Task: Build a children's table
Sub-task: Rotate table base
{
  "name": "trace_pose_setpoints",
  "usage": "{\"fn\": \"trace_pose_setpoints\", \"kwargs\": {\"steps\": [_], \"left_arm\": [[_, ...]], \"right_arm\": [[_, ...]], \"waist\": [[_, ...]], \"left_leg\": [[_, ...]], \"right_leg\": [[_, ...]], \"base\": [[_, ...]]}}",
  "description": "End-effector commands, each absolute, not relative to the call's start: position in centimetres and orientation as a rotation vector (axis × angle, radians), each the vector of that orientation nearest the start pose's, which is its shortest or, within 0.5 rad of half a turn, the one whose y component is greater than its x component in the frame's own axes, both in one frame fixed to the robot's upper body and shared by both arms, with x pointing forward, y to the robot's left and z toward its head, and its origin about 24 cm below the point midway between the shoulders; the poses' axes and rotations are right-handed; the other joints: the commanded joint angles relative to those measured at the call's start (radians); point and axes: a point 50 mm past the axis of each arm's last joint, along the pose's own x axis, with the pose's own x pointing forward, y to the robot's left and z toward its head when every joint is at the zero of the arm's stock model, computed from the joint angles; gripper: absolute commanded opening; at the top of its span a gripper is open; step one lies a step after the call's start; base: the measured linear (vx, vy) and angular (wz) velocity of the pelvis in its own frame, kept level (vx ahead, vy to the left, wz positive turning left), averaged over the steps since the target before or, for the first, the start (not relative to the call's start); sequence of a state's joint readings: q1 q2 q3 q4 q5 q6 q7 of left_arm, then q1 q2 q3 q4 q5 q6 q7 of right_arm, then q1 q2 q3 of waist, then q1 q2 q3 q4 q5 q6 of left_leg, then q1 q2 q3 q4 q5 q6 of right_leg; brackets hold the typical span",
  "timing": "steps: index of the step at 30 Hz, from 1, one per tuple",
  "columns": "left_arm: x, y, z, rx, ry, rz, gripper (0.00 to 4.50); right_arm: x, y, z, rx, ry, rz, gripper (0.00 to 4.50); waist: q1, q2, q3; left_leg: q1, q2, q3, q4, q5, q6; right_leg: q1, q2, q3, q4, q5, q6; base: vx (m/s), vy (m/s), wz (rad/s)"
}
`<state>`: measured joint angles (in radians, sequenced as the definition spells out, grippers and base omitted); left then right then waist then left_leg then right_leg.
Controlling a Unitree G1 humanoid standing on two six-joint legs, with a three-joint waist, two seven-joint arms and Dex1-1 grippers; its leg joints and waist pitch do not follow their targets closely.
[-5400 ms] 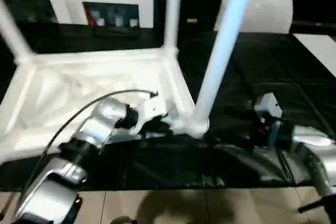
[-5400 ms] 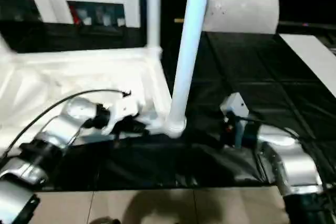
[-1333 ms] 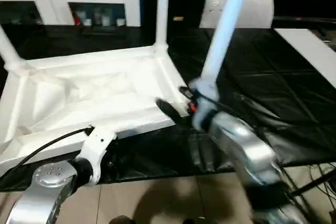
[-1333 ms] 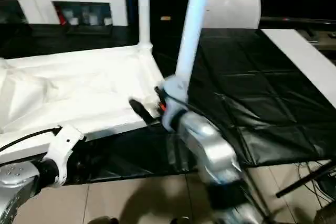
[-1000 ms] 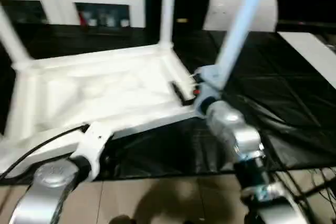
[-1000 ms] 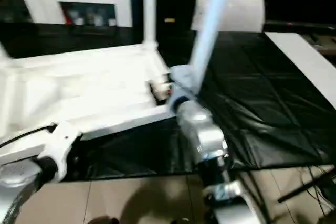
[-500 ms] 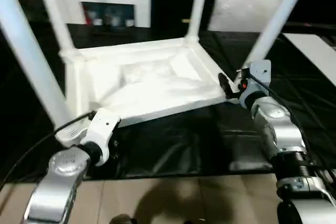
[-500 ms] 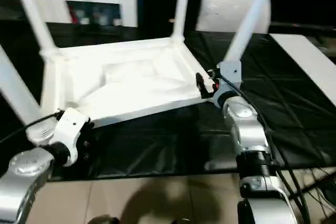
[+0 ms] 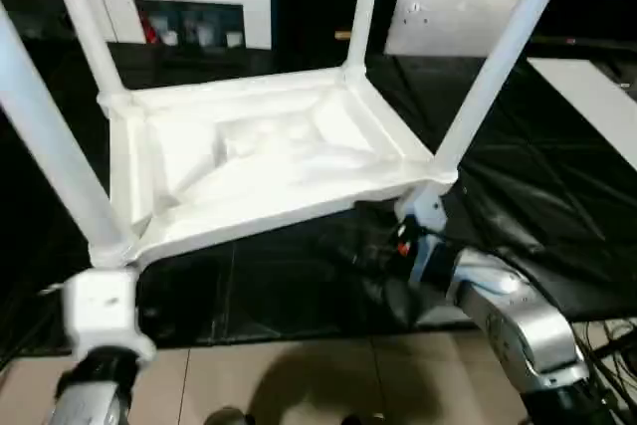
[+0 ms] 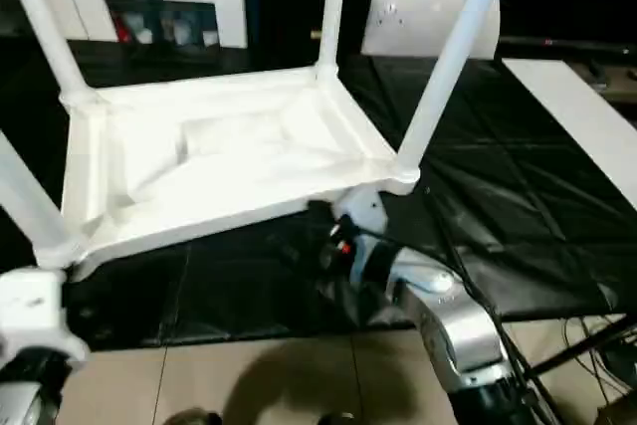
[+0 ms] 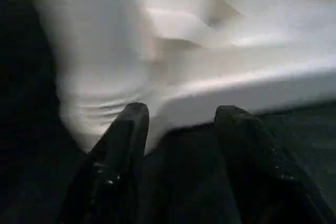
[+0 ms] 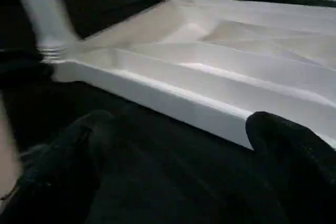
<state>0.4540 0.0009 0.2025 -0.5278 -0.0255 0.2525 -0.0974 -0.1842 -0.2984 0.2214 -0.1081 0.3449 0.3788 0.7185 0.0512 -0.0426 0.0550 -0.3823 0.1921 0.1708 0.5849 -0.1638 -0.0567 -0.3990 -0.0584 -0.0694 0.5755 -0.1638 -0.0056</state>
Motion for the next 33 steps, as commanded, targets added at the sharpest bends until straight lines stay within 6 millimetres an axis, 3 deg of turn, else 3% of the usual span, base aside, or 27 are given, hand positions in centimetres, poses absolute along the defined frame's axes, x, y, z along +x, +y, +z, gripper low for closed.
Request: {"fn": "trace_pose_setpoints", "kwargs": {"steps": [1,2,4,5,6,7,8,9,10,11,12,13,14,15,16,17,19,20,22,23,25,30,33], "left_arm": [[15.1,22.0,5.5,0.062,0.125,0.284,2.59],[15.0,22.2,5.5,0.071,0.11,0.293,2.59],[15.0,22.4,5.4,0.081,0.097,0.284,2.59],[15.3,22.6,5.2,0.086,0.096,0.264,2.59],[15.5,22.8,5.2,0.101,0.092,0.249,2.59],[16.4,23.8,5.2,0.131,0.076,0.24,2.59],[16.4,23.8,5.2,0.131,0.076,0.24,2.59],[16.8,24.3,5.3,0.139,0.065,0.245,2.59],[17.2,24.8,5.6,0.153,0.054,0.242,2.59],[17.6,25.0,5.9,0.157,0.04,0.216,2.65],[17.9,25.1,6.1,0.158,0.029,0.194,2.74],[18.3,25.3,6.5,0.149,0.016,0.157,2.99],[18.5,25.3,6.6,0.147,0.013,0.146,2.99],[18.8,25.9,6.8,0.17,0.021,0.149,3.03],[18.9,26.4,6.8,0.175,0.023,0.16,3.04],[19.1,26.7,7.0,0.179,0.018,0.162,3.08],[19.6,27.1,7.5,0.17,0.0,0.114,3.32],[19.8,27.2,7.6,0.164,-0.005,0.097,3.42],[19.9,27.2,7.7,0.16,-0.006,0.069,3.51],[20.0,27.2,7.8,0.157,-0.003,0.053,3.51],[20.2,27.1,7.8,0.145,-0.002,0.035,3.85],[20.4,27.2,8.0,0.118,0.0,-0.019,4.21],[20.5,27.7,8.0,0.131,0.014,-0.022,4.32]], "right_arm": [[25.1,-10.2,7.2,0.035,0.186,1.05,4.5],[25.1,-10.1,7.1,0.03,0.188,1.051,4.5],[25.0,-10.0,7.2,0.022,0.184,1.048,4.5],[25.1,-10.0,7.2,0.021,0.182,1.038,4.5],[25.1,-10.0,7.2,0.022,0.185,1.031,4.5],[25.3,-10.1,6.9,0.018,0.216,1.015,4.5],[25.3,-10.1,6.9,0.018,0.216,1.015,4.5],[25.3,-10.2,6.8,0.031,0.233,1.015,4.5],[25.3,-10.2,6.9,0.081,0.231,1.014,4.5],[25.3,-10.3,7.0,0.105,0.23,1.015,4.5],[25.3,-10.3,7.0,0.114,0.233,1.014,4.5],[25.3,-10.4,6.9,0.096,0.232,1.006,4.5],[25.3,-10.4,6.9,0.089,0.232,1.003,4.5],[25.3,-10.4,6.8,0.069,0.219,0.999,4.5],[25.2,-10.3,6.7,0.066,0.212,1.0,4.5],[25.2,-10.3,6.7,0.067,0.209,0.998,4.5],[25.0,-10.2,6.6,0.065,0.211,0.989,4.5],[25.0,-10.1,6.6,0.065,0.213,0.984,4.5],[24.9,-10.1,6.5,0.061,0.21,0.984,4.5],[24.9,-10.1,6.5,0.048,0.205,0.981,4.5],[24.8,-9.9,6.5,0.037,0.2,1.001,4.5],[24.7,-9.8,6.5,0.033,0.211,1.029,4.5],[24.6,-9.8,6.5,0.032,0.213,1.045,4.5]], "waist": [[-0.004,0.016,-0.036],[-0.01,0.009,-0.034],[-0.014,0.013,-0.031],[-0.024,0.013,-0.027],[-0.025,0.021,-0.024],[-0.037,0.033,-0.015],[-0.021,0.054,-0.013],[0.003,0.052,-0.007],[0.072,0.057,-0.007],[0.055,-0.014,-0.026],[0.041,-0.067,-0.026],[0.049,-0.014,-0.017],[0.066,-0.006,-0.029],[0.062,0.007,-0.026],[0.044,0.023,-0.032],[0.036,0.038,-0.035],[0.031,0.036,-0.033],[0.028,0.034,-0.037],[0.022,0.036,-0.035],[0.018,0.032,-0.038],[0.015,0.029,-0.039],[0.009,0.027,-0.042],[0.01,0.029,-0.048]], "left_leg": [[0.028,0.038,-0.028,-0.075,-0.522,-0.018],[0.031,0.033,-0.029,-0.07,-0.548,-0.019],[0.043,0.028,-0.033,-0.063,-0.588,-0.024],[0.054,0.028,-0.038,-0.062,-0.629,-0.025],[0.059,0.032,-0.042,-0.068,-0.66,-0.027],[0.065,0.047,-0.055,-0.094,-0.755,-0.036],[0.008,0.089,-0.058,-0.174,-0.878,-0.055],[-0.053,0.106,-0.042,-0.22,-0.953,-0.067],[-0.086,0.07,0.041,-0.231,-0.96,-0.072],[0.038,0.044,0.038,-0.108,-0.743,-0.093],[0.117,-0.007,0.016,0.088,-0.517,-0.077],[0.019,-0.034,-0.08,0.124,-0.108,-0.001],[0.002,0.008,-0.086,0.05,-0.099,-0.037],[0.017,0.025,-0.085,0.009,-0.173,-0.069],[0.043,0.04,-0.083,-0.033,-0.431,-0.103],[0.033,0.046,-0.087,-0.058,-0.507,-0.106],[0.025,0.043,-0.082,-0.073,-0.502,-0.08],[0.027,0.037,-0.076,-0.07,-0.486,-0.074],[0.021,0.038,-0.074,-0.074,-0.47,-0.077],[0.015,0.037,-0.073,-0.076,-0.456,-0.078],[0.021,0.036,-0.067,-0.071,-0.436,-0.071],[0.017,0.037,-0.059,-0.068,-0.351,-0.043],[0.016,0.037,-0.055,-0.065,-0.27,-0.028]], "right_leg": [[0.01,-0.061,0.029,-0.119,-0.615,0.0],[0.004,-0.06,0.024,-0.128,-0.656,0.017],[-0.003,-0.057,0.012,-0.143,-0.707,0.037],[-0.003,-0.051,-0.008,-0.156,-0.72,0.047],[0.002,-0.047,-0.019,-0.161,-0.711,0.047],[0.02,-0.032,-0.049,-0.156,-0.642,0.038],[0.093,-0.017,-0.048,-0.018,-0.441,-0.009],[0.129,-0.016,-0.042,0.111,-0.31,-0.033],[0.121,0.002,-0.032,0.17,-0.276,-0.042],[0.008,-0.055,0.06,0.065,-0.747,0.026],[-0.09,-0.099,0.071,-0.095,-1.023,0.086],[-0.006,-0.187,0.154,-0.121,-1.13,0.022],[0.037,-0.163,0.11,-0.074,-0.912,-0.001],[0.026,-0.124,0.085,-0.052,-0.745,-0.041],[0.005,-0.057,0.061,-0.013,-0.526,-0.074],[0.028,-0.059,0.06,-0.004,-0.374,-0.11],[0.045,-0.069,0.058,-0.017,-0.326,-0.13],[0.045,-0.077,0.062,-0.027,-0.355,-0.13],[0.049,-0.083,0.063,-0.034,-0.377,-0.126],[0.055,-0.083,0.062,-0.034,-0.371,-0.121],[0.047,-0.084,0.066,-0.035,-0.355,-0.122],[0.055,-0.083,0.069,-0.029,-0.282,-0.149],[0.059,-0.079,0.068,-0.019,-0.172,-0.161]], "base": [[0.0,0.0,0.0],[0.0,0.0,0.0],[-0.029,0.009,0.01],[-0.059,0.017,0.01],[-0.055,0.028,0.01],[-0.064,0.026,-0.01],[-0.064,0.026,-0.01],[-0.118,-0.002,0.05],[-0.064,-0.08,0.13],[-0.064,-0.08,0.13],[0.034,-0.121,-0.03],[0.071,-0.031,-0.18],[0.071,-0.031,-0.18],[0.0,0.0,0.0],[-0.094,0.013,0.11],[-0.094,0.013,0.11],[0.0,0.0,0.0],[0.0,0.0,0.0],[0.0,0.0,0.0],[0.0,0.0,0.0],[0.0,0.0,0.0],[0.0,0.0,0.0],[0.0,0.0,0.0]]}}
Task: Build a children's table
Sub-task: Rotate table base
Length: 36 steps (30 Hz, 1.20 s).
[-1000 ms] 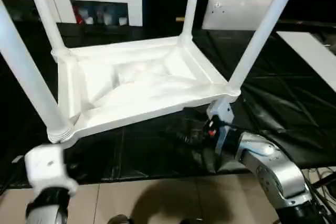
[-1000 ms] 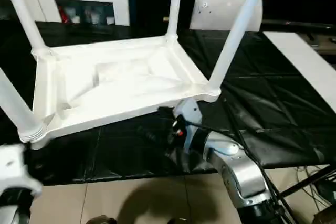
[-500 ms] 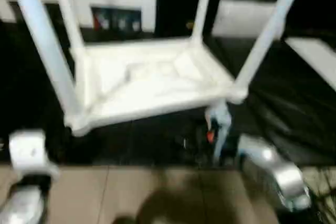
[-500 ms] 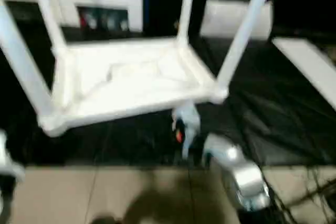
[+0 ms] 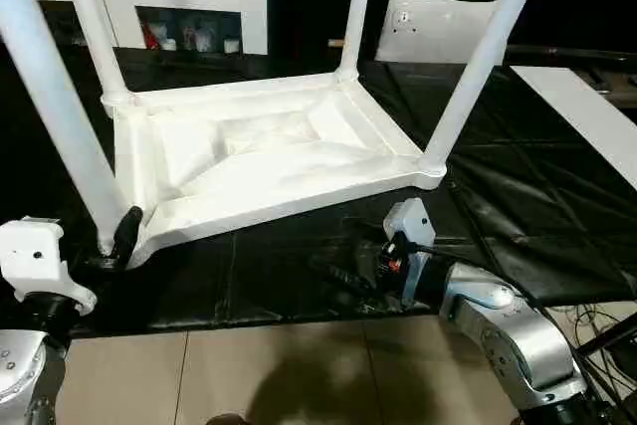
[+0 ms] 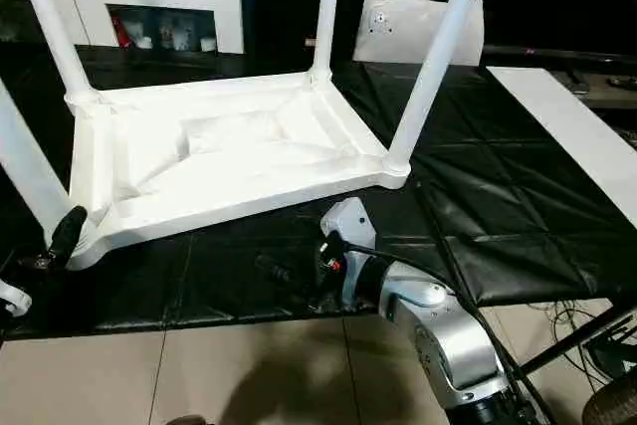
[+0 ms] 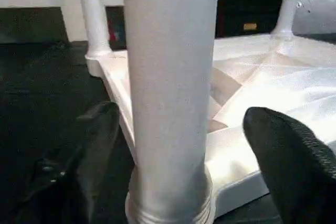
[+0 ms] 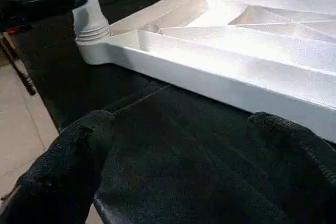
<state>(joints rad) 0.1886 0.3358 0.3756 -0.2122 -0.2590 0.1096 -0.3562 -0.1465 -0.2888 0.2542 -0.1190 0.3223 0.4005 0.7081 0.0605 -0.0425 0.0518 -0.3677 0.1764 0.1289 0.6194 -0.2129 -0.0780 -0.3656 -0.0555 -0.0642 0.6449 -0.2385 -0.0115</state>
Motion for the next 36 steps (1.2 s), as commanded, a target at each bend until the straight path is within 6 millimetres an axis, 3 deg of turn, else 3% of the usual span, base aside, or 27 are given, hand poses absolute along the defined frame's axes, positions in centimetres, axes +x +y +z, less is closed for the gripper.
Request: {"fn": "trace_pose_setpoints", "kwargs": {"steps": [1,5,6,9,10,11,12,13,14,15,16,18,20,21,24,25,28,32,33,34,36], "left_arm": [[20.9,28.3,8.2,0.132,0.02,-0.03,4.41],[21.5,28.8,8.4,0.117,0.029,-0.069,4.41],[21.9,29.2,8.4,0.123,0.047,-0.121,4.41],[22.2,29.3,8.5,0.118,0.059,-0.163,4.41],[22.6,29.3,8.5,0.091,0.078,-0.234,4.41],[23.0,29.0,8.4,0.057,0.106,-0.306,4.41],[23.0,29.0,8.4,0.057,0.106,-0.306,4.41],[23.0,28.8,8.3,0.051,0.126,-0.346,4.41],[23.1,28.3,8.4,0.043,0.15,-0.431,4.41],[23.1,28.0,8.5,0.03,0.156,-0.466,4.41],[23.0,27.6,8.6,-0.004,0.161,-0.508,4.41],[22.6,26.5,8.9,-0.062,0.167,-0.594,4.41],[21.9,24.7,9.0,-0.103,0.175,-0.704,4.41],[21.6,24.1,9.1,-0.12,0.179,-0.741,4.41],[20.9,21.9,9.4,-0.166,0.184,-0.844,4.41],[20.4,20.4,9.5,-0.19,0.191,-0.902,4.41],[20.0,19.1,9.6,-0.207,0.2,-0.952,4.41],[18.8,14.8,9.7,-0.296,0.208,-1.109,4.41],[18.7,14.2,9.8,-0.308,0.201,-1.119,4.41],[18.8,13.5,9.9,-0.329,0.189,-1.131,4.41],[18.9,12.4,10.1,-0.358,0.175,-1.148,4.41]], "right_arm": [[24.5,-9.6,6.6,0.037,0.213,1.056,4.5],[24.4,-9.5,6.3,0.019,0.231,1.075,4.5],[24.7,-9.6,5.9,-0.005,0.247,1.041,4.5],[25.1,-9.7,5.6,-0.023,0.259,1.0,4.5],[25.8,-9.9,5.2,-0.056,0.276,0.922,4.5],[26.5,-10.1,4.8,-0.081,0.288,0.851,4.5],[26.5,-10.1,4.8,-0.081,0.288,0.851,4.5],[26.9,-10.2,4.6,-0.092,0.295,0.81,4.5],[27.6,-10.5,4.2,-0.099,0.32,0.733,4.5],[27.9,-10.5,4.0,-0.099,0.333,0.708,4.5],[28.3,-10.6,3.8,-0.114,0.348,0.667,4.5],[29.1,-11.1,3.0,-0.148,0.402,0.563,4.5],[30.0,-11.8,2.0,-0.202,0.457,0.461,4.5],[30.3,-12.0,1.7,-0.213,0.467,0.436,4.5],[31.2,-12.1,1.1,-0.244,0.479,0.386,4.5],[31.6,-12.0,1.0,-0.237,0.483,0.369,4.5],[32.2,-11.7,1.0,-0.219,0.475,0.359,4.5],[33.2,-10.0,2.0,-0.206,0.43,0.411,4.5],[33.2,-9.7,2.1,-0.207,0.425,0.421,4.5],[33.3,-9.6,2.1,-0.207,0.423,0.425,4.5],[33.5,-9.3,2.1,-0.207,0.42,0.427,4.5]], "waist": [[-0.001,0.028,-0.046],[0.0,0.028,-0.048],[0.0,0.022,-0.047],[0.0,0.023,-0.044],[-0.001,0.016,-0.044],[0.001,0.016,-0.04],[0.001,0.019,-0.041],[0.001,0.016,-0.038],[0.0,0.005,-0.039],[0.0,0.013,-0.038],[0.0,0.013,-0.041],[0.0,0.014,-0.043],[0.0,0.009,-0.044],[0.003,0.009,-0.046],[0.004,0.004,-0.046],[0.003,0.002,-0.046],[-0.005,-0.007,-0.043],[-0.014,-0.012,-0.043],[-0.015,-0.011,-0.044],[-0.02,-0.019,-0.046],[-0.025,-0.017,-0.049]], "left_leg": [[0.001,0.053,-0.013,-0.098,-0.198,-0.006],[0.007,0.053,-0.011,-0.098,-0.183,-0.003],[0.008,0.053,-0.01,-0.099,-0.184,-0.002],[0.01,0.053,-0.008,-0.102,-0.209,-0.011],[0.011,0.054,-0.006,-0.102,-0.218,-0.012],[0.017,0.048,-0.003,-0.105,-0.237,-0.03],[0.018,0.048,-0.002,-0.104,-0.249,-0.038],[0.019,0.053,-0.003,-0.107,-0.267,-0.047],[0.018,0.052,0.001,-0.107,-0.259,-0.047],[0.018,0.051,0.0,-0.109,-0.265,-0.049],[0.023,0.053,0.002,-0.108,-0.257,-0.054],[0.022,0.053,0.004,-0.108,-0.231,-0.062],[0.021,0.052,0.008,-0.108,-0.209,-0.068],[0.028,0.053,0.013,-0.105,-0.21,-0.072],[0.019,0.051,0.015,-0.106,-0.187,-0.072],[0.019,0.049,0.017,-0.104,-0.182,-0.072],[0.016,0.048,0.02,-0.104,-0.216,-0.068],[0.017,0.05,0.02,-0.106,-0.237,-0.074],[0.018,0.051,0.02,-0.105,-0.234,-0.074],[0.016,0.05,0.022,-0.102,-0.212,-0.071],[0.012,0.049,0.024,-0.1,-0.168,-0.069]], "right_leg": [[0.029,-0.08,0.061,-0.084,-0.051,-0.162],[0.032,-0.079,0.059,-0.074,0.019,-0.183],[0.032,-0.079,0.059,-0.077,0.013,-0.183],[0.03,-0.081,0.061,-0.079,-0.039,-0.181],[0.03,-0.082,0.061,-0.081,-0.056,-0.18],[0.019,-0.084,0.063,-0.083,-0.142,-0.18],[0.017,-0.084,0.064,-0.084,-0.162,-0.18],[0.018,-0.085,0.065,-0.087,-0.18,-0.175],[0.017,-0.086,0.066,-0.087,-0.179,-0.172],[0.017,-0.085,0.065,-0.085,-0.191,-0.171],[0.014,-0.085,0.066,-0.083,-0.176,-0.175],[0.015,-0.082,0.064,-0.075,-0.126,-0.189],[0.016,-0.08,0.063,-0.071,-0.09,-0.196],[0.013,-0.078,0.063,-0.071,-0.076,-0.193],[0.022,-0.078,0.065,-0.068,-0.039,-0.177],[0.024,-0.078,0.066,-0.068,-0.029,-0.171],[0.027,-0.078,0.07,-0.076,-0.101,-0.155],[0.024,-0.073,0.073,-0.08,-0.175,-0.132],[0.024,-0.073,0.074,-0.08,-0.172,-0.134],[0.025,-0.071,0.075,-0.08,-0.145,-0.134],[0.028,-0.069,0.075,-0.073,-0.084,-0.139]], "base": [[0.0,0.0,0.0],[0.0,0.0,0.0],[0.0,0.0,0.0],[0.0,0.0,0.0],[0.0,0.0,0.0],[0.0,0.0,0.0],[0.0,0.0,0.0],[0.0,0.0,0.0],[0.0,0.0,0.0],[0.0,0.0,0.0],[0.0,0.0,0.0],[0.0,0.0,0.0],[0.0,0.0,0.0],[0.0,0.0,0.0],[0.0,0.0,0.0],[0.0,0.0,0.0],[0.0,0.0,0.0],[0.0,0.0,0.0],[0.0,0.0,0.0],[0.0,0.0,0.0],[0.0,0.0,0.0]]}}
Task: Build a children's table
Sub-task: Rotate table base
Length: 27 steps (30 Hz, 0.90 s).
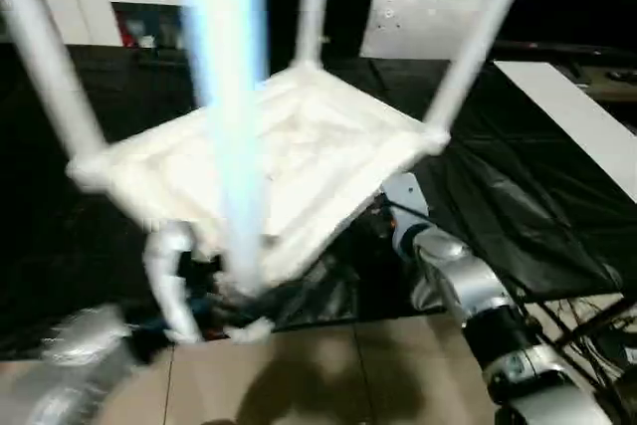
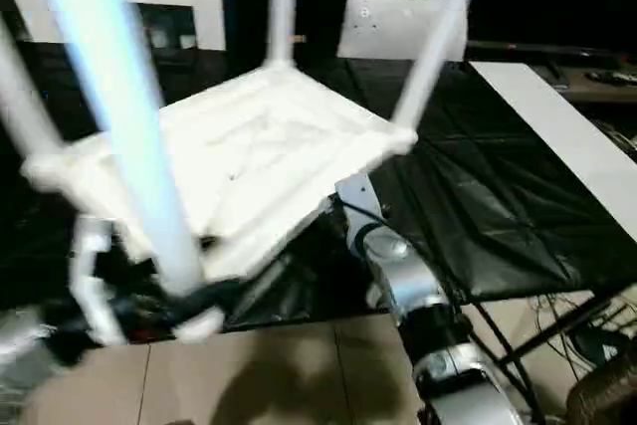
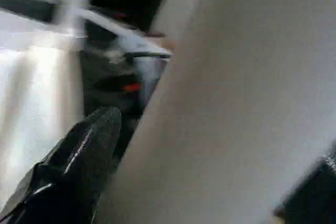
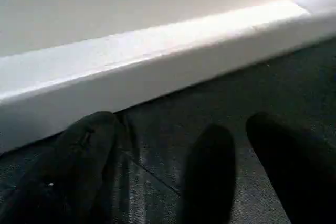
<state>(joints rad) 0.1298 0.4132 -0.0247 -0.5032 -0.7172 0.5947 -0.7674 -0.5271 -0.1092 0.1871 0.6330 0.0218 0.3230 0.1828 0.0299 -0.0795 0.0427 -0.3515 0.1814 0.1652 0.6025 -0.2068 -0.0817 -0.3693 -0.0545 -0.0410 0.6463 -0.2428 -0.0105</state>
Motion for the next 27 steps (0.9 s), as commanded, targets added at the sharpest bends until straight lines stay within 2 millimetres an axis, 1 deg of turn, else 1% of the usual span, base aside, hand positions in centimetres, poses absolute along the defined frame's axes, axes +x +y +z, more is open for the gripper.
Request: {"fn": "trace_pose_setpoints", "kwargs": {"steps": [1,2,3,4,5,6,8,9,10,11,12,13,14,15,16,17,18,19,20,21,22,23,24,25,26,27], "left_arm": [[18.9,12.1,10.1,-0.361,0.172,-1.155,4.41],[19.0,11.7,10.1,-0.369,0.168,-1.161,4.41],[19.1,11.4,10.1,-0.374,0.166,-1.165,4.41],[19.6,10.8,10.1,-0.372,0.154,-1.163,4.41],[19.9,10.5,10.1,-0.365,0.147,-1.161,4.41],[20.1,10.2,10.0,-0.36,0.143,-1.161,4.41],[20.8,9.4,9.9,-0.344,0.138,-1.164,4.41],[21.4,8.7,9.8,-0.325,0.128,-1.178,4.41],[21.9,8.2,9.9,-0.319,0.119,-1.184,4.41],[22.1,7.9,9.9,-0.316,0.114,-1.186,4.41],[22.2,7.8,10.0,-0.315,0.112,-1.188,4.41],[22.7,7.1,10.2,-0.316,0.097,-1.204,4.41],[23.1,6.6,10.4,-0.309,0.086,-1.211,4.41],[23.6,6.1,10.6,-0.305,0.075,-1.22,4.41],[23.9,5.6,10.7,-0.306,0.066,-1.227,4.41],[24.0,5.5,10.8,-0.306,0.061,-1.227,4.41],[24.0,5.4,10.8,-0.305,0.06,-1.227,4.41],[24.4,5.3,10.7,-0.286,0.049,-1.216,4.41],[24.4,5.3,10.7,-0.286,0.049,-1.216,4.41],[24.9,5.2,10.6,-0.26,0.039,-1.194,4.41],[25.6,5.1,10.6,-0.243,0.015,-1.164,4.41],[26.1,5.0,10.8,-0.244,-0.002,-1.156,4.41],[26.3,5.0,10.9,-0.241,-0.01,-1.154,4.41],[26.5,5.0,10.9,-0.229,-0.015,-1.151,4.41],[26.6,5.0,10.9,-0.223,-0.018,-1.146,4.41],[26.8,5.0,11.0,-0.214,-0.024,-1.138,4.41]], "right_arm": [[33.6,-9.2,2.1,-0.207,0.419,0.431,4.5],[33.6,-9.0,2.1,-0.207,0.417,0.436,4.5],[33.6,-9.0,2.1,-0.208,0.415,0.439,4.5],[33.7,-8.7,2.1,-0.204,0.41,0.448,4.5],[33.8,-8.5,2.2,-0.204,0.408,0.452,4.5],[33.8,-8.4,2.2,-0.204,0.406,0.455,4.5],[33.9,-8.2,2.3,-0.198,0.402,0.468,4.5],[33.9,-7.7,2.5,-0.19,0.391,0.504,4.5],[33.9,-7.3,2.6,-0.186,0.385,0.526,4.5],[33.9,-7.2,2.6,-0.185,0.381,0.536,4.5],[33.9,-7.1,2.6,-0.184,0.381,0.538,4.5],[33.8,-6.7,2.7,-0.183,0.376,0.565,4.5],[33.8,-6.3,2.8,-0.184,0.366,0.588,4.5],[33.8,-5.7,2.9,-0.183,0.357,0.608,4.5],[33.9,-5.3,3.0,-0.18,0.354,0.612,4.5],[34.0,-5.1,3.0,-0.178,0.353,0.61,4.5],[34.0,-5.1,3.0,-0.177,0.353,0.609,4.5],[34.2,-4.9,3.1,-0.175,0.349,0.598,4.5],[34.2,-4.9,3.1,-0.175,0.349,0.598,4.5],[34.3,-5.0,3.1,-0.173,0.346,0.586,4.5],[34.6,-5.2,3.3,-0.154,0.341,0.564,4.5],[34.9,-5.5,3.4,-0.141,0.337,0.547,4.5],[35.0,-5.7,3.4,-0.144,0.336,0.541,4.5],[35.0,-6.0,3.3,-0.151,0.338,0.53,4.5],[35.1,-6.2,3.3,-0.155,0.339,0.522,4.5],[35.2,-6.5,3.2,-0.161,0.342,0.509,4.5]], "waist": [[0.003,0.016,-0.041],[0.001,0.015,-0.044],[0.002,0.016,-0.045],[0.002,0.016,-0.046],[0.003,0.018,-0.048],[0.002,0.015,-0.047],[0.005,0.015,-0.049],[0.002,0.014,-0.048],[0.005,0.017,-0.046],[0.004,0.015,-0.046],[0.004,0.014,-0.046],[0.002,0.015,-0.046],[0.002,0.015,-0.046],[0.002,0.021,-0.048],[0.0,0.02,-0.047],[0.0,0.023,-0.048],[-0.002,0.02,-0.049],[-0.004,0.019,-0.051],[-0.003,0.02,-0.052],[-0.004,0.02,-0.053],[-0.005,0.024,-0.052],[-0.006,0.03,-0.054],[-0.003,0.035,-0.053],[-0.003,0.037,-0.053],[-0.002,0.033,-0.054],[-0.002,0.034,-0.054]], "left_leg": [[-0.005,0.042,-0.01,-0.08,-0.164,-0.059],[-0.007,0.041,-0.007,-0.076,-0.135,-0.052],[-0.008,0.041,-0.007,-0.075,-0.121,-0.05],[-0.008,0.042,-0.004,-0.073,-0.101,-0.044],[-0.006,0.042,-0.002,-0.07,-0.088,-0.043],[-0.006,0.042,-0.002,-0.07,-0.084,-0.041],[-0.006,0.041,-0.001,-0.068,-0.068,-0.036],[-0.009,0.041,-0.001,-0.069,-0.069,-0.037],[-0.002,0.043,0.001,-0.068,-0.095,-0.038],[-0.003,0.043,0.0,-0.07,-0.111,-0.042],[-0.004,0.044,-0.001,-0.071,-0.113,-0.045],[-0.005,0.045,-0.002,-0.072,-0.118,-0.047],[-0.002,0.045,-0.001,-0.07,-0.122,-0.048],[-0.001,0.045,-0.001,-0.069,-0.123,-0.051],[-0.002,0.044,-0.001,-0.07,-0.122,-0.05],[-0.003,0.044,-0.003,-0.07,-0.12,-0.05],[-0.004,0.044,-0.003,-0.07,-0.117,-0.049],[-0.005,0.045,-0.003,-0.068,-0.104,-0.043],[-0.005,0.045,-0.003,-0.068,-0.097,-0.038],[-0.004,0.045,-0.002,-0.066,-0.085,-0.03],[-0.003,0.044,-0.001,-0.066,-0.082,-0.021],[-0.002,0.045,-0.002,-0.065,-0.084,-0.021],[-0.003,0.045,-0.004,-0.066,-0.086,-0.024],[-0.003,0.045,-0.004,-0.066,-0.092,-0.026],[-0.003,0.047,-0.004,-0.065,-0.087,-0.022],[-0.003,0.046,-0.004,-0.066,-0.081,-0.019]], "right_leg": [[0.033,-0.069,0.052,-0.074,-0.072,-0.139],[0.035,-0.068,0.054,-0.072,-0.041,-0.14],[0.036,-0.068,0.054,-0.071,-0.025,-0.141],[0.036,-0.067,0.055,-0.07,0.005,-0.143],[0.036,-0.066,0.055,-0.068,0.032,-0.146],[0.036,-0.063,0.055,-0.068,0.039,-0.146],[0.038,-0.062,0.056,-0.066,0.069,-0.145],[0.039,-0.061,0.055,-0.066,0.067,-0.144],[0.033,-0.061,0.056,-0.071,0.035,-0.142],[0.035,-0.062,0.056,-0.073,0.011,-0.143],[0.036,-0.063,0.056,-0.073,0.003,-0.142],[0.035,-0.063,0.055,-0.074,-0.007,-0.142],[0.033,-0.063,0.056,-0.075,-0.014,-0.143],[0.033,-0.064,0.056,-0.074,-0.012,-0.15],[0.033,-0.062,0.055,-0.074,-0.005,-0.157],[0.035,-0.065,0.055,-0.072,0.001,-0.164],[0.036,-0.064,0.055,-0.072,0.009,-0.168],[0.038,-0.065,0.055,-0.069,0.037,-0.175],[0.039,-0.066,0.055,-0.068,0.052,-0.178],[0.039,-0.065,0.055,-0.066,0.079,-0.185],[0.037,-0.064,0.055,-0.069,0.087,-0.192],[0.038,-0.064,0.054,-0.067,0.098,-0.201],[0.039,-0.066,0.054,-0.066,0.099,-0.205],[0.041,-0.067,0.054,-0.066,0.101,-0.211],[0.042,-0.067,0.054,-0.064,0.117,-0.216],[0.043,-0.067,0.054,-0.064,0.125,-0.219]], "base": [[0.0,0.0,0.0],[0.0,0.0,0.0],[0.0,0.0,0.0],[0.0,0.0,0.0],[0.0,0.0,0.0],[0.0,0.0,0.0],[0.0,0.0,0.0],[0.0,0.0,0.0],[0.0,0.0,0.0],[0.0,0.0,0.0],[0.0,0.0,0.0],[0.0,0.0,0.0],[0.0,0.0,0.0],[0.0,0.0,0.0],[0.0,0.0,0.0],[0.0,0.0,0.0],[0.0,0.0,0.0],[0.0,0.0,0.0],[0.0,0.0,0.0],[0.0,0.0,0.0],[0.0,0.0,0.0],[0.0,0.0,0.0],[0.0,0.0,0.0],[0.0,0.0,0.0],[0.0,0.0,0.0],[0.0,0.0,0.0]]}}
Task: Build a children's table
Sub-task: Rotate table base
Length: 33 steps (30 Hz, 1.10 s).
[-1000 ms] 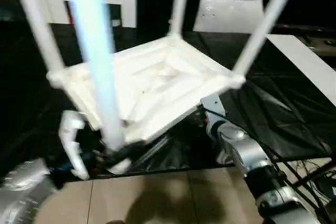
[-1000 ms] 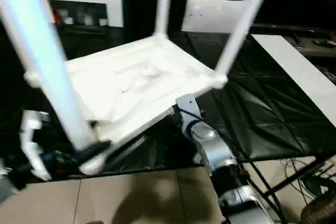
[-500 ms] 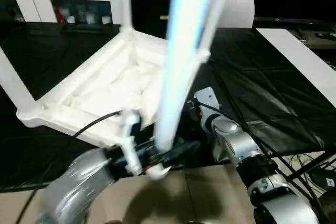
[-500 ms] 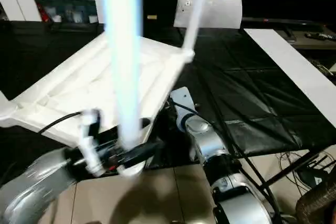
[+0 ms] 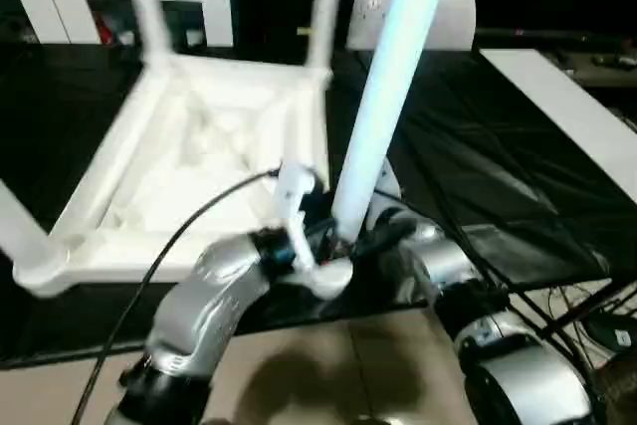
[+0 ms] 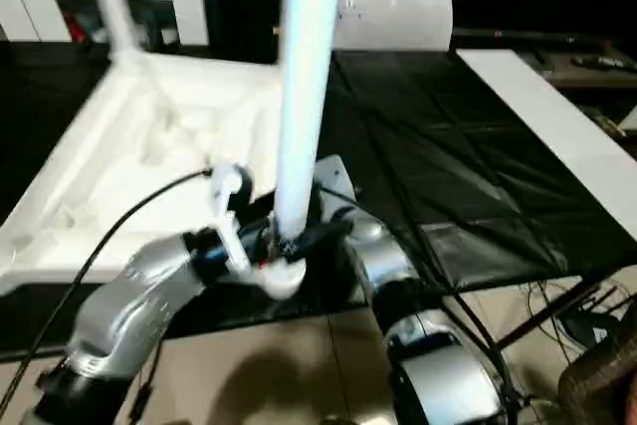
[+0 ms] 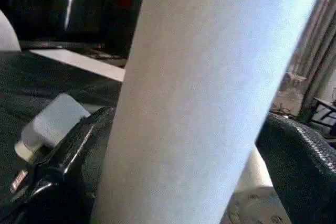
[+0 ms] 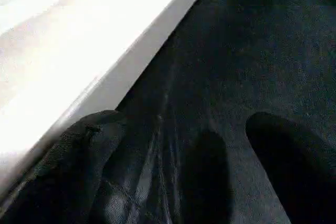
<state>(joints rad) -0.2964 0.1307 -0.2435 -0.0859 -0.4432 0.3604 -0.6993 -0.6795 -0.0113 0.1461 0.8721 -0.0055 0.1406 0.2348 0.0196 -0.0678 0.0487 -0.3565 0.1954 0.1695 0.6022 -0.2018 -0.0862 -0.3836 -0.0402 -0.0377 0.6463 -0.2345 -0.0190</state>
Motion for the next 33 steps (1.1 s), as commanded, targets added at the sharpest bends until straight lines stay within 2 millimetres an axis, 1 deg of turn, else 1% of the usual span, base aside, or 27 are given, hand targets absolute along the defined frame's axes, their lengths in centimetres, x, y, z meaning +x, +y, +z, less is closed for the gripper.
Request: {"fn": "trace_pose_setpoints", "kwargs": {"steps": [1,2,3,4,5,7,8,9,11,12,13,14,15,16,17,18,19,20,21,25,26,28,29,30,31,32,33], "left_arm": [[27.4,5.3,11.1,-0.209,-0.036,-1.11,4.41],[27.7,5.5,11.1,-0.199,-0.039,-1.093,4.41],[28.1,6.4,11.1,-0.166,-0.039,-1.068,4.41],[28.1,6.4,11.1,-0.164,-0.038,-1.067,4.41],[28.2,7.0,11.1,-0.157,-0.036,-1.067,4.41],[28.1,7.8,11.0,-0.179,-0.024,-1.081,4.41],[28.1,8.0,10.9,-0.188,-0.02,-1.088,4.41],[27.8,8.4,10.5,-0.164,0.002,-1.115,4.41],[27.7,8.7,10.3,-0.144,0.018,-1.134,4.41],[27.6,10.3,9.1,-0.052,0.081,-1.156,4.41],[27.6,10.3,9.1,-0.05,0.083,-1.156,4.41],[27.7,11.0,8.6,-0.003,0.113,-1.158,4.41],[27.9,11.7,8.0,0.054,0.148,-1.149,4.41],[28.0,12.6,7.2,0.129,0.21,-1.163,4.25],[28.0,12.6,7.2,0.129,0.21,-1.163,4.15],[28.0,12.8,7.0,0.144,0.232,-1.179,4.06],[28.2,13.3,7.0,0.174,0.251,-1.189,4.06],[28.4,14.0,6.9,0.22,0.279,-1.208,4.06],[28.6,14.5,6.8,0.252,0.297,-1.218,3.94],[29.1,16.0,6.6,0.372,0.383,-1.275,3.63],[29.3,16.4,6.5,0.397,0.4,-1.28,3.59],[29.5,16.6,6.4,0.411,0.411,-1.278,3.35],[29.6,16.6,6.4,0.416,0.412,-1.274,3.25],[29.7,16.5,6.5,0.423,0.415,-1.27,3.22],[29.9,16.5,6.6,0.426,0.423,-1.271,3.2],[30.1,16.4,6.6,0.433,0.423,-1.271,3.2],[30.2,16.4,6.6,0.44,0.438,-1.276,2.97]], "right_arm": [[35.3,-7.5,3.0,-0.158,0.349,0.471,4.5],[35.3,-8.2,2.8,-0.151,0.357,0.446,4.5],[35.2,-9.9,2.4,-0.161,0.365,0.415,4.5],[35.1,-10.0,2.4,-0.162,0.365,0.414,4.5],[34.9,-10.7,2.3,-0.158,0.362,0.418,4.5],[34.6,-11.7,2.3,-0.138,0.358,0.423,4.5],[34.5,-12.3,2.2,-0.134,0.354,0.422,4.5],[34.2,-13.2,2.2,-0.144,0.339,0.422,4.5],[33.9,-13.8,2.2,-0.154,0.328,0.422,4.5],[33.0,-15.9,2.8,-0.178,0.265,0.407,4.5],[33.0,-15.9,2.8,-0.178,0.264,0.407,4.5],[32.5,-16.7,3.2,-0.186,0.235,0.405,4.5],[31.9,-17.3,3.5,-0.176,0.228,0.433,4.5],[30.8,-18.4,4.0,-0.194,0.22,0.463,4.5],[30.8,-18.4,4.0,-0.194,0.22,0.463,4.5],[30.5,-18.8,4.2,-0.201,0.22,0.471,4.5],[29.8,-19.3,4.7,-0.197,0.22,0.506,4.5],[28.9,-19.5,5.2,-0.207,0.226,0.569,4.5],[28.4,-19.6,5.5,-0.215,0.231,0.614,4.5],[25.6,-19.3,7.0,-0.244,0.249,0.845,4.5],[25.3,-19.0,7.3,-0.241,0.241,0.877,4.5],[24.9,-18.7,7.7,-0.246,0.233,0.906,4.5],[24.8,-18.7,7.8,-0.248,0.232,0.91,4.5],[24.7,-18.7,7.8,-0.255,0.236,0.914,4.5],[24.7,-18.6,7.9,-0.255,0.24,0.928,4.5],[24.6,-18.5,8.0,-0.248,0.244,0.942,4.5],[24.6,-18.3,8.2,-0.247,0.244,0.955,4.5]], "waist": [[0.012,0.024,-0.061],[0.017,0.018,-0.06],[0.021,0.02,-0.06],[0.025,0.017,-0.059],[0.028,0.021,-0.058],[0.03,0.019,-0.059],[0.033,0.032,-0.059],[0.032,0.027,-0.058],[0.036,0.032,-0.057],[0.036,0.043,-0.058],[0.043,0.05,-0.055],[0.04,0.049,-0.053],[0.043,0.06,-0.054],[0.041,0.052,-0.053],[0.048,0.056,-0.053],[0.043,0.056,-0.051],[0.047,0.08,-0.048],[0.045,0.074,-0.047],[0.044,0.077,-0.048],[0.044,0.083,-0.046],[0.045,0.103,-0.046],[0.041,0.092,-0.049],[0.041,0.103,-0.049],[0.041,0.101,-0.05],[0.044,0.092,-0.051],[0.048,0.099,-0.051],[0.05,0.119,-0.052]], "left_leg": [[0.004,0.032,-0.007,-0.063,-0.074,-0.008],[0.005,0.032,-0.004,-0.062,-0.071,-0.003],[0.006,0.032,-0.004,-0.063,-0.071,-0.003],[0.005,0.032,-0.004,-0.064,-0.071,0.001],[0.007,0.032,-0.004,-0.063,-0.071,0.0],[0.005,0.032,-0.003,-0.063,-0.063,0.002],[0.006,0.031,-0.004,-0.062,-0.065,-0.003],[0.006,0.031,-0.003,-0.063,-0.068,-0.004],[0.007,0.03,-0.003,-0.064,-0.086,-0.003],[0.007,0.03,-0.003,-0.062,-0.088,-0.005],[0.011,0.03,-0.003,-0.063,-0.104,-0.002],[0.006,0.025,-0.006,-0.066,-0.102,0.003],[0.009,0.025,-0.005,-0.063,-0.108,0.002],[0.007,0.027,-0.005,-0.064,-0.119,0.009],[0.01,0.026,-0.005,-0.063,-0.121,0.018],[0.006,0.025,-0.006,-0.064,-0.12,0.021],[0.005,0.023,-0.009,-0.066,-0.128,0.018],[0.009,0.028,-0.007,-0.068,-0.152,0.017],[0.006,0.027,-0.011,-0.069,-0.166,0.017],[0.0,0.022,-0.012,-0.067,-0.16,0.043],[0.005,0.026,-0.014,-0.067,-0.177,0.038],[0.001,0.027,-0.015,-0.067,-0.169,0.035],[0.004,0.026,-0.013,-0.065,-0.176,0.035],[0.003,0.027,-0.014,-0.064,-0.172,0.034],[0.001,0.025,-0.013,-0.064,-0.157,0.038],[0.001,0.025,-0.013,-0.063,-0.15,0.04],[0.003,0.026,-0.015,-0.062,-0.151,0.035]], "right_leg": [[0.057,-0.082,0.051,-0.062,0.135,-0.215],[0.057,-0.081,0.051,-0.063,0.137,-0.219],[0.057,-0.081,0.051,-0.062,0.134,-0.219],[0.058,-0.081,0.051,-0.063,0.122,-0.213],[0.057,-0.081,0.051,-0.063,0.118,-0.209],[0.058,-0.08,0.051,-0.062,0.129,-0.202],[0.056,-0.08,0.051,-0.062,0.132,-0.203],[0.057,-0.079,0.051,-0.063,0.131,-0.203],[0.058,-0.078,0.051,-0.067,0.112,-0.203],[0.055,-0.079,0.052,-0.064,0.109,-0.208],[0.054,-0.078,0.051,-0.074,0.093,-0.188],[0.059,-0.073,0.051,-0.072,0.087,-0.186],[0.056,-0.076,0.052,-0.074,0.077,-0.184],[0.059,-0.076,0.053,-0.075,0.051,-0.181],[0.058,-0.075,0.054,-0.079,0.03,-0.171],[0.057,-0.075,0.054,-0.079,0.023,-0.173],[0.057,-0.077,0.053,-0.084,-0.016,-0.173],[0.051,-0.078,0.052,-0.09,-0.04,-0.174],[0.058,-0.076,0.052,-0.09,-0.059,-0.173],[0.058,-0.078,0.053,-0.097,-0.086,-0.17],[0.052,-0.081,0.052,-0.097,-0.112,-0.175],[0.056,-0.082,0.051,-0.094,-0.106,-0.185],[0.051,-0.079,0.05,-0.099,-0.109,-0.19],[0.053,-0.081,0.05,-0.095,-0.102,-0.196],[0.054,-0.081,0.05,-0.093,-0.095,-0.202],[0.053,-0.083,0.05,-0.094,-0.103,-0.206],[0.051,-0.084,0.05,-0.092,-0.103,-0.209]], "base": [[0.0,0.0,0.0],[0.0,0.0,0.0],[0.0,0.0,0.0],[0.0,0.0,0.0],[0.0,0.0,0.0],[0.0,0.0,0.0],[0.0,0.0,0.0],[0.0,0.0,0.0],[0.0,0.0,0.0],[0.0,0.0,0.0],[0.0,0.0,0.0],[0.0,0.0,0.0],[0.0,0.0,0.0],[0.0,0.0,0.0],[0.0,0.0,0.0],[0.0,0.0,0.0],[0.0,0.0,0.0],[0.0,0.0,0.0],[0.0,0.0,0.0],[0.0,0.0,0.0],[0.0,0.0,0.0],[0.0,0.0,0.0],[0.0,0.0,0.0],[0.0,0.0,0.0],[0.0,0.0,0.0],[0.0,0.0,0.0],[0.0,0.0,0.0]]}}
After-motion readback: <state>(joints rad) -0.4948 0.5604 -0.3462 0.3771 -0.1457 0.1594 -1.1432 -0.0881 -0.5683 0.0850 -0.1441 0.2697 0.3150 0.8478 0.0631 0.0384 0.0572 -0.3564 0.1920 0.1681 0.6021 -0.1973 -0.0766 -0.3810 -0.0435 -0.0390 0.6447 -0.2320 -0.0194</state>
